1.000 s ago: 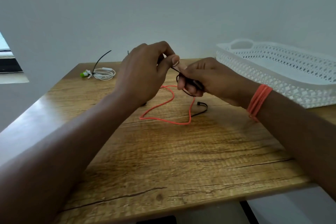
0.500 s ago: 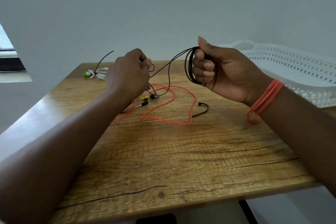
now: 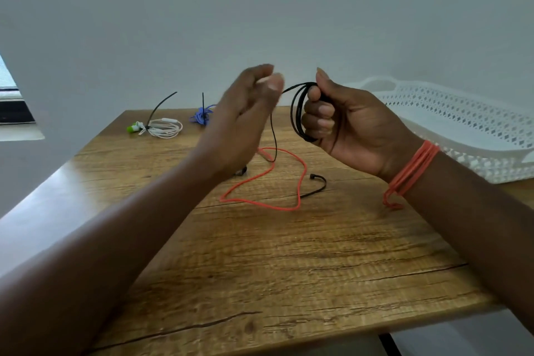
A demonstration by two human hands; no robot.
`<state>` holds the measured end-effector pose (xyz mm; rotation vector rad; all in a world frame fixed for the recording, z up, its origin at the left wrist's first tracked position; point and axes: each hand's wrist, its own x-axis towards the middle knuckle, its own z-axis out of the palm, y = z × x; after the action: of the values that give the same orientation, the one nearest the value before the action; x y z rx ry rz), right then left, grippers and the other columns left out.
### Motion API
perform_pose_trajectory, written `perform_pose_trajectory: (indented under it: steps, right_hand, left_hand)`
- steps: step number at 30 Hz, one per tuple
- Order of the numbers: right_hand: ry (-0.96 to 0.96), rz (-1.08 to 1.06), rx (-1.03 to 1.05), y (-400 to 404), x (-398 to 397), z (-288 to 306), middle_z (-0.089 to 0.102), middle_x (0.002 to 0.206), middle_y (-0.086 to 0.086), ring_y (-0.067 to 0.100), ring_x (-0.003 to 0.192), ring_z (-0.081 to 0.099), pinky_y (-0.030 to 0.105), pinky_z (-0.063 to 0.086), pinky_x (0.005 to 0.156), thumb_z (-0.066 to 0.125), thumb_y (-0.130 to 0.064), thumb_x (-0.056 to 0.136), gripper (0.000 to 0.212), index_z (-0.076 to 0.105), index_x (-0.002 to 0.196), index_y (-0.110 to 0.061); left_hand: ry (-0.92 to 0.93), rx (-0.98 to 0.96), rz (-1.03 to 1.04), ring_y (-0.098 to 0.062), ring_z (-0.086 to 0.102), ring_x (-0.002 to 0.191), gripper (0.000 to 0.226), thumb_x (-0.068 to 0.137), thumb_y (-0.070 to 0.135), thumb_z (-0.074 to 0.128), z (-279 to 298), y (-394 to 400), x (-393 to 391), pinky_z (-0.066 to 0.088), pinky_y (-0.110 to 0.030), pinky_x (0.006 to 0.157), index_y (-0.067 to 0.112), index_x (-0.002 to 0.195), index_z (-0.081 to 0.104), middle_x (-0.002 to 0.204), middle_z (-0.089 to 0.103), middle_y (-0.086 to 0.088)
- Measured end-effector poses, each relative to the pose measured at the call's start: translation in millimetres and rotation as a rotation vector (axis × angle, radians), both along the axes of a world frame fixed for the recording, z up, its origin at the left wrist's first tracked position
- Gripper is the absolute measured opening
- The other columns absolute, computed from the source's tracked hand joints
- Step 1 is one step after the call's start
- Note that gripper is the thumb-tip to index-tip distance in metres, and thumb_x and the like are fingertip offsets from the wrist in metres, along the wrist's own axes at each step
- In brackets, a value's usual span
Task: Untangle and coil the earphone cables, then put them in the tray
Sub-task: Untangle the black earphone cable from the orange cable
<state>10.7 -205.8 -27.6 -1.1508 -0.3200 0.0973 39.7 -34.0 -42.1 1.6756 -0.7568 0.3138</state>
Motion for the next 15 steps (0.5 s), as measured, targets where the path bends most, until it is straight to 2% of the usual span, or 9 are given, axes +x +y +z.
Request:
perform_pose_trajectory:
  steps: [3,5,7,10,13,15]
  right_hand:
    - [0.003,-0.020,0.058,5.0,1.6,-3.1,0.049,0.053,-0.005,0.006,0.047,0.044,0.016,0.038,0.053,0.040,-0.033,0.102,0.032,0.054,0.087,-0.008]
    - [0.007,-0.049,0.109,5.5,2.9,-4.6,0.052,0.055,-0.004,0.006,0.048,0.046,0.016,0.040,0.055,0.041,-0.032,0.102,0.033,0.056,0.083,-0.009]
    - [0.000,-0.078,0.180,5.2,3.2,-2.9,0.054,0.059,-0.003,0.007,0.051,0.048,0.016,0.044,0.052,0.043,-0.030,0.101,0.031,0.058,0.084,-0.009]
    - [-0.058,-0.133,0.294,1.4,0.6,4.8,0.060,0.067,0.001,0.010,0.058,0.054,0.018,0.050,0.055,0.043,-0.022,0.102,0.027,0.059,0.093,-0.002]
    - [-0.163,-0.186,0.293,-5.5,-2.2,10.8,0.069,0.082,0.007,0.012,0.072,0.066,0.020,0.055,0.072,0.041,-0.017,0.103,0.027,0.058,0.107,0.004]
    - [-0.198,-0.211,0.293,-8.3,-3.1,10.9,0.071,0.091,0.010,0.014,0.083,0.071,0.020,0.055,0.076,0.043,-0.015,0.102,0.029,0.055,0.116,0.007]
  left_hand:
    - [0.129,0.011,-0.227,-0.020,0.062,0.093,0.036,0.099,0.036,0.045,-7.6,-15.9,-11.0,0.049,-0.036,0.089,0.011,0.121,0.056,0.097,0.069,0.002]
    - [0.146,0.032,-0.218,-0.024,0.065,0.087,0.037,0.098,0.030,0.051,-13.4,-16.7,-8.1,0.052,-0.043,0.084,0.003,0.123,0.055,0.095,0.072,-0.002]
    - [0.146,0.070,-0.188,-0.021,0.066,0.073,0.033,0.096,0.028,0.056,-14.4,-12.2,-3.2,0.055,-0.047,0.073,0.004,0.120,0.057,0.085,0.071,-0.007]
    - [0.184,0.146,-0.212,-0.013,0.051,0.052,0.021,0.097,0.014,0.056,-15.3,-8.8,-3.3,0.048,-0.034,0.057,0.003,0.114,0.059,0.059,0.058,0.000]
    - [0.128,0.315,-0.242,-0.010,0.046,0.050,0.018,0.099,0.018,0.053,-18.8,-10.6,-8.9,0.045,-0.026,0.055,0.008,0.106,0.065,0.054,0.050,0.004]
    - [-0.014,0.485,-0.226,-0.005,0.044,0.049,0.018,0.099,0.024,0.052,-18.8,-12.7,-13.0,0.039,-0.021,0.054,0.015,0.105,0.066,0.054,0.049,0.011]
